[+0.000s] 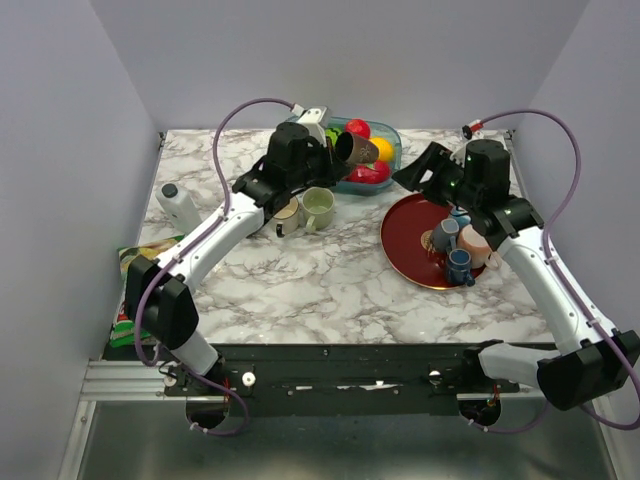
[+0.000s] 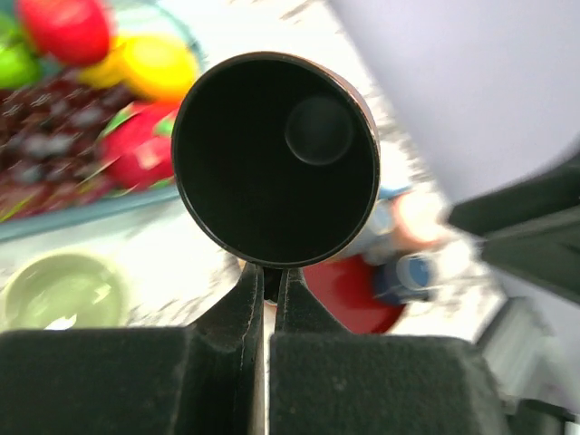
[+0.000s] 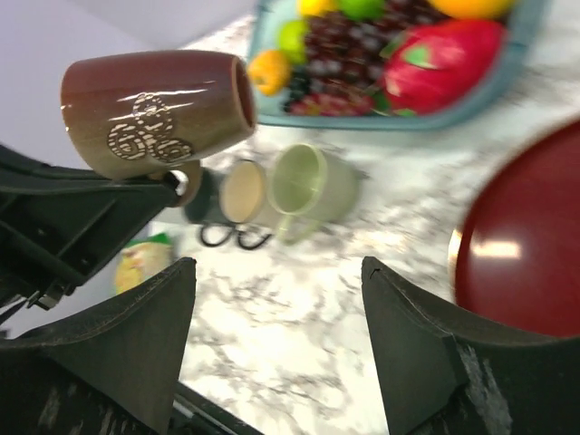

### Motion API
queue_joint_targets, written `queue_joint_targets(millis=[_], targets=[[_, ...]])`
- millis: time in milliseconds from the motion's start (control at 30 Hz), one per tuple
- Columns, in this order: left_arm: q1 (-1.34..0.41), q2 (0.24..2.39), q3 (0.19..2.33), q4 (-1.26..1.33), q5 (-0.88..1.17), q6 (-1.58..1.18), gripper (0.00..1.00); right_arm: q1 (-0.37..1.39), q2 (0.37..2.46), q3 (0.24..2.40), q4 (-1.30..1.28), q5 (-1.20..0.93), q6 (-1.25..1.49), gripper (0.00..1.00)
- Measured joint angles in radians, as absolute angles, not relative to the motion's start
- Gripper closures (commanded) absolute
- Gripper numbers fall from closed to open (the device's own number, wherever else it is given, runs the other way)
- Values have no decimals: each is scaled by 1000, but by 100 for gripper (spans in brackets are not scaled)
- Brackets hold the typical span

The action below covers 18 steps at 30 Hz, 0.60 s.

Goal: Turn the mug right side up

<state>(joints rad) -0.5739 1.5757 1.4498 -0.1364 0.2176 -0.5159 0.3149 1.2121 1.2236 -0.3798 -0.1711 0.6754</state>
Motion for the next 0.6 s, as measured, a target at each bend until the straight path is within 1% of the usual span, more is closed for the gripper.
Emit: queue_joint_targets(millis=[100, 267, 467, 600], targets=[[-596, 1620, 1470, -238, 128, -459, 100, 312, 1216, 1243, -487, -83, 649, 20], [-649, 1721, 1517, -388, 8, -419, 100, 310, 1217, 1246, -580, 12, 613, 20], [-691, 1865, 1656, -562, -110, -411, 100, 310, 1226, 1246, -628, 50, 596, 20], [-709, 1916, 1710, -631, -175, -408, 100, 308, 1251, 1246, -647, 60, 587, 20]])
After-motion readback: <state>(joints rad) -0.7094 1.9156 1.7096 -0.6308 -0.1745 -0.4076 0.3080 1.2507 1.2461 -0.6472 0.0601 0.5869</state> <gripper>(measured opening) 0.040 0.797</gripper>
